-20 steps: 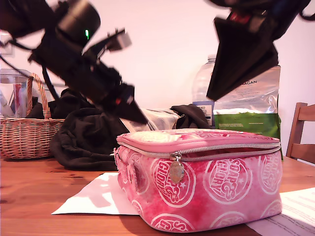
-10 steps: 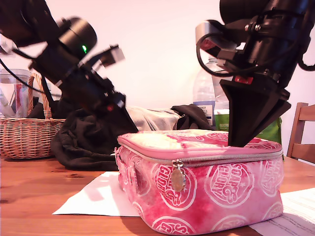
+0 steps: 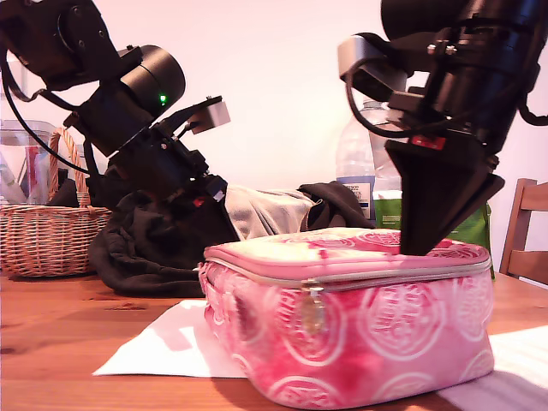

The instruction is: Open the zipper in the zip bag in front of you

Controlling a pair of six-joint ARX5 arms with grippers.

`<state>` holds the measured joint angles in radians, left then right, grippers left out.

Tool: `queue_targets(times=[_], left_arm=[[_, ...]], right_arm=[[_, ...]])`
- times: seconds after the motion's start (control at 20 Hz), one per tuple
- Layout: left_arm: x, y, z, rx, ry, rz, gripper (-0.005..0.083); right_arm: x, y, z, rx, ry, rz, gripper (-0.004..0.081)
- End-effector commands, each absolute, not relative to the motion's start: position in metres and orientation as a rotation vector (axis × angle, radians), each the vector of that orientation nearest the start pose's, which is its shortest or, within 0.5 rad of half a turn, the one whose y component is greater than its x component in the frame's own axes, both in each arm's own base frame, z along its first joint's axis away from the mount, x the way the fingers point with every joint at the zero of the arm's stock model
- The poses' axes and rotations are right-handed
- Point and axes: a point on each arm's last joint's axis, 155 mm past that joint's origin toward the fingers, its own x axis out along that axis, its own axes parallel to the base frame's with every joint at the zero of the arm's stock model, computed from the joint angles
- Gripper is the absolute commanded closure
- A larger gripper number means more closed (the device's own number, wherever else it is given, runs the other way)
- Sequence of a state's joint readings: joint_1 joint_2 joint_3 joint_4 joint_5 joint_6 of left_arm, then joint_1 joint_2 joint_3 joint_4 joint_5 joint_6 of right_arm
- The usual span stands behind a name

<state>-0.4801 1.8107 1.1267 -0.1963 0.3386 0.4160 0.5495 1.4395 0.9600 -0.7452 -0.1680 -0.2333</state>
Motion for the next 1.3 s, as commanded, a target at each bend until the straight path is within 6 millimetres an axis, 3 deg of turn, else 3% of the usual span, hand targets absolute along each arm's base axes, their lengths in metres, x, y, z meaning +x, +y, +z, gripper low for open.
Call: queue_targets(times=[0.0, 0.15, 0.4, 0.6, 0.85, 1.05, 1.25], left_arm=[[0.344, -0.249, 0.001, 0.446, 0.965, -0.954, 0.0795], [0.328, -0.238, -0.008, 0.454, 1.054, -0.948, 0.0795], [0.299, -0.214, -0.022, 0.481, 1.231, -0.907, 0.0795], [0.277, -0.207, -0.025, 0.473, 1.335, -0.903, 0.0795], [0.242, -0.217, -0.026, 0.495, 1.424, -0.962, 0.0795], [0.216, -0.223, -0.026, 0.546, 1.478, -1.007, 0.0795], [0.210, -0.231, -0.021, 0.559, 1.466, -1.026, 0.0795]], right_arm=[[0.254, 0.170, 0.054, -0.439, 1.212, 0.705, 0.0783], [0.267, 0.162, 0.056, -0.422, 1.188, 0.664, 0.0783], [0.287, 0.168, 0.062, -0.412, 1.104, 0.658, 0.0783], [0.290, 0.170, 0.042, -0.417, 1.147, 0.661, 0.0783], [0.301, 0.178, 0.012, -0.431, 1.164, 0.679, 0.0783], [0.309, 0.198, 0.020, -0.382, 1.092, 0.740, 0.0783], [0.310, 0.221, 0.029, -0.346, 1.031, 0.813, 0.0783]])
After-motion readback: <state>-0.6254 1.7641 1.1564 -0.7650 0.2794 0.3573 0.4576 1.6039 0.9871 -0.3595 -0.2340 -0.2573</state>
